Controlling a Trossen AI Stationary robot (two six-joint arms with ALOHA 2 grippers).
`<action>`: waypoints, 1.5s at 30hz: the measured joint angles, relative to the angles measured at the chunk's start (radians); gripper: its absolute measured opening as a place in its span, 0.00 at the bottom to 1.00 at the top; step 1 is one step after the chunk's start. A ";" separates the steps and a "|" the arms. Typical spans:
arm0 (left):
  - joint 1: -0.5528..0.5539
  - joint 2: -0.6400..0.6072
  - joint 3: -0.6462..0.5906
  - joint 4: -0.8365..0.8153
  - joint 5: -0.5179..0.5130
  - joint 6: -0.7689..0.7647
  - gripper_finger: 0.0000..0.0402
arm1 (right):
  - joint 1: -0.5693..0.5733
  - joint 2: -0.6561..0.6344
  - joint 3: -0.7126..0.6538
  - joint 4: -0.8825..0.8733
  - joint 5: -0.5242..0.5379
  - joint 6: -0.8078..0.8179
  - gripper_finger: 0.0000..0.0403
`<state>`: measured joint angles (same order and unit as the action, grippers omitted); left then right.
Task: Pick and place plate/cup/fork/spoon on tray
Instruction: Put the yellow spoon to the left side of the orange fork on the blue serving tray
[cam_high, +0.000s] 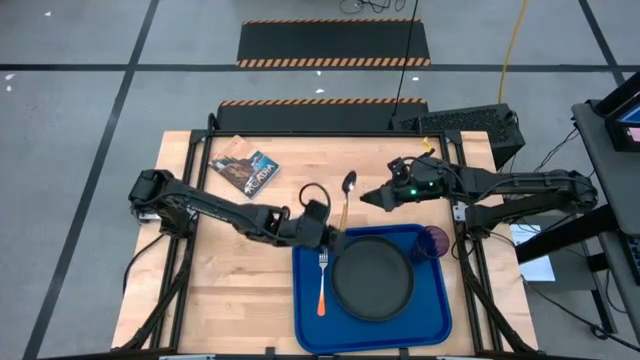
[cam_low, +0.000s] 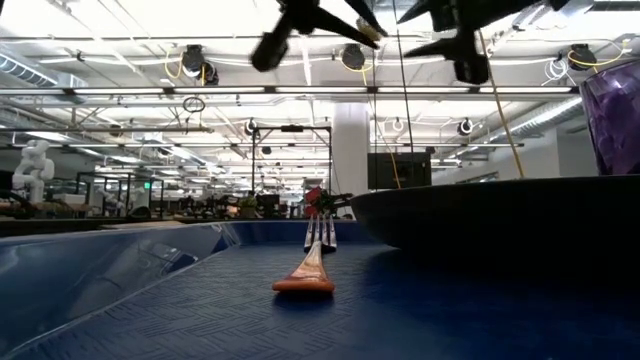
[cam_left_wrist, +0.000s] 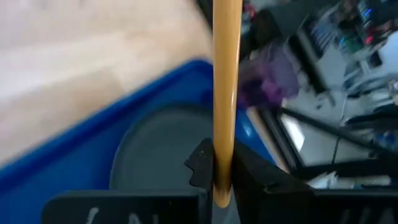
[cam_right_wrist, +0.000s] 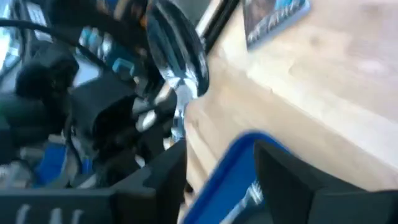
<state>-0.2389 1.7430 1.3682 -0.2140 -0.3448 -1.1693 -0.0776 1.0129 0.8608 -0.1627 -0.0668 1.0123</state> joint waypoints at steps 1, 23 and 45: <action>-0.018 -0.011 0.000 -0.033 0.001 -0.015 0.08 | 0.000 -0.012 -0.001 -0.027 -0.014 -0.013 0.45; -0.384 0.027 -0.346 0.254 -0.103 -0.764 0.08 | 0.000 -0.213 0.000 -0.223 -0.015 -0.161 0.50; -0.403 0.197 -0.343 0.398 -0.028 -0.939 0.13 | 0.001 -0.225 -0.001 -0.218 -0.018 -0.188 0.50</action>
<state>-0.6417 1.9400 1.0256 0.1836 -0.3730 -2.1078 -0.0769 0.7879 0.8600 -0.3808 -0.0850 0.8246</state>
